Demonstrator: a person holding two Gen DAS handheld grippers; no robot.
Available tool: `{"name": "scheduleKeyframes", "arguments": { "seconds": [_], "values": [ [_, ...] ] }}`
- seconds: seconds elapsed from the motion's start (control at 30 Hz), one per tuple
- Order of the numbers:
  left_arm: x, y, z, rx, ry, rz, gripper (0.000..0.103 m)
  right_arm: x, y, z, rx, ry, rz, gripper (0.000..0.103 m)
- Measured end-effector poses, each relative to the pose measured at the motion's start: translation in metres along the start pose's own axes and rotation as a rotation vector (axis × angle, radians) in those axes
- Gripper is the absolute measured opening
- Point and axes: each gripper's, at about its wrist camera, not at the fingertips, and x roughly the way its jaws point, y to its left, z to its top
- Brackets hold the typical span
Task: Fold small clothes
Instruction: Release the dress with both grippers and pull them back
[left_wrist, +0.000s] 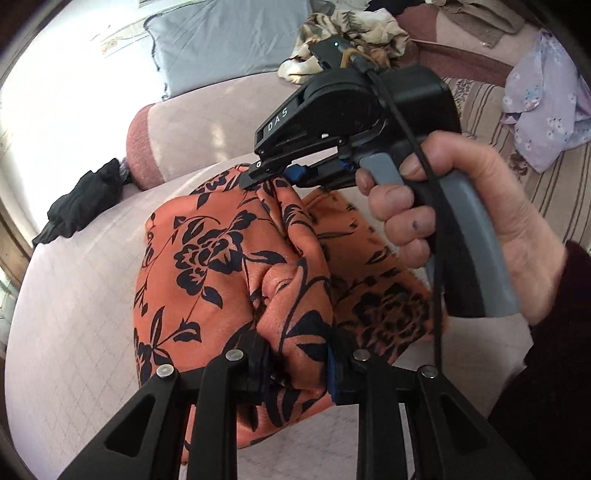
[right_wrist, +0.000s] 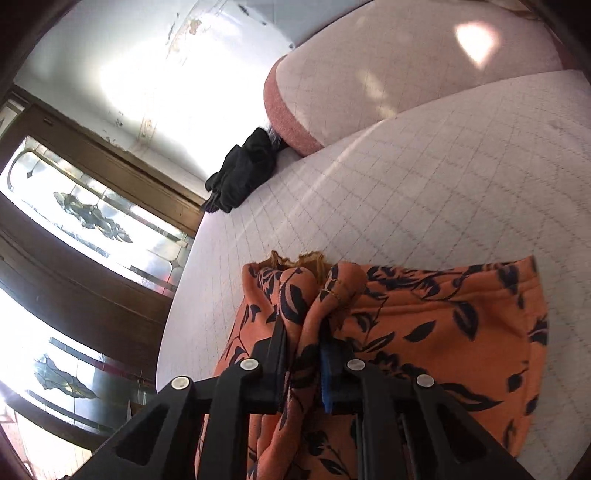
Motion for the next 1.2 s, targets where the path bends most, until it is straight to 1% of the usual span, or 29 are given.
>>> {"name": "scheduleKeyframes", "arguments": {
  "seconds": [0.13, 0.23, 0.33, 0.43, 0.5, 0.53, 0.57, 0.6, 0.67, 0.7, 0.77, 0.8, 0.87, 0.9, 0.93, 0.97, 1.0, 1.03, 1.07, 1.17, 1.2],
  "values": [
    [0.024, -0.021, 0.030, -0.043, 0.021, -0.131, 0.025, -0.032, -0.041, 0.014, 0.053, -0.072, -0.044, 0.015],
    [0.047, -0.030, 0.040, -0.087, 0.054, -0.234, 0.027, -0.044, -0.066, 0.021, 0.062, -0.088, -0.113, 0.015],
    [0.063, -0.031, 0.044, -0.141, 0.093, -0.341, 0.031, -0.046, -0.080, 0.027, 0.044, -0.092, -0.171, 0.015],
    [0.066, -0.018, 0.043, -0.193, 0.127, -0.422, 0.039, -0.042, -0.093, 0.029, 0.049, -0.073, -0.208, 0.016],
    [0.056, -0.003, 0.039, -0.221, 0.132, -0.478, 0.048, -0.038, -0.103, 0.028, 0.086, -0.047, -0.212, 0.020],
    [0.049, 0.006, 0.037, -0.228, 0.125, -0.488, 0.051, -0.039, -0.105, 0.028, 0.098, -0.038, -0.223, 0.021],
    [0.040, 0.015, 0.035, -0.228, 0.107, -0.479, 0.059, -0.044, -0.105, 0.029, 0.105, -0.036, -0.242, 0.029],
    [0.027, 0.021, 0.029, -0.221, 0.084, -0.444, 0.067, -0.051, -0.103, 0.030, 0.107, -0.048, -0.257, 0.033],
    [0.004, 0.038, 0.018, -0.207, 0.031, -0.355, 0.071, -0.072, -0.100, 0.030, 0.104, -0.116, -0.263, 0.034],
    [-0.009, 0.040, 0.014, -0.206, 0.012, -0.321, 0.072, -0.084, -0.099, 0.029, 0.110, -0.148, -0.258, 0.040],
    [-0.016, 0.059, 0.008, -0.219, 0.006, -0.239, 0.072, -0.105, -0.095, 0.022, 0.119, -0.202, -0.231, 0.054],
    [-0.016, 0.069, 0.004, -0.224, 0.012, -0.193, 0.072, -0.113, -0.088, 0.017, 0.102, -0.208, -0.203, 0.054],
    [-0.012, 0.082, -0.003, -0.226, 0.026, -0.100, 0.072, -0.119, -0.069, 0.006, 0.043, -0.191, -0.147, 0.054],
    [-0.010, 0.090, -0.009, -0.225, 0.031, -0.073, 0.072, -0.119, -0.056, -0.001, 0.005, -0.178, -0.133, 0.054],
    [-0.007, 0.094, -0.013, -0.222, 0.039, -0.063, 0.072, -0.118, -0.042, -0.009, -0.035, -0.164, -0.128, 0.052],
    [0.001, 0.099, -0.015, -0.218, 0.062, -0.056, 0.072, -0.115, -0.030, -0.018, -0.071, -0.147, -0.127, 0.049],
    [0.010, 0.099, -0.019, -0.212, 0.096, -0.044, 0.072, -0.110, -0.021, -0.026, -0.096, -0.123, -0.129, 0.040],
    [0.016, 0.099, -0.022, -0.211, 0.125, -0.036, 0.072, -0.102, -0.014, -0.033, -0.109, -0.090, -0.141, 0.036],
    [0.020, 0.099, -0.027, -0.216, 0.139, -0.034, 0.072, -0.095, -0.010, -0.040, -0.111, -0.056, -0.168, 0.034],
    [0.027, 0.097, -0.041, -0.212, 0.136, -0.039, 0.072, -0.075, -0.010, -0.070, -0.117, 0.058, -0.274, 0.027],
    [0.027, 0.099, -0.045, -0.205, 0.128, -0.049, 0.073, -0.070, -0.012, -0.082, -0.112, 0.095, -0.320, 0.028]
  ]
}}
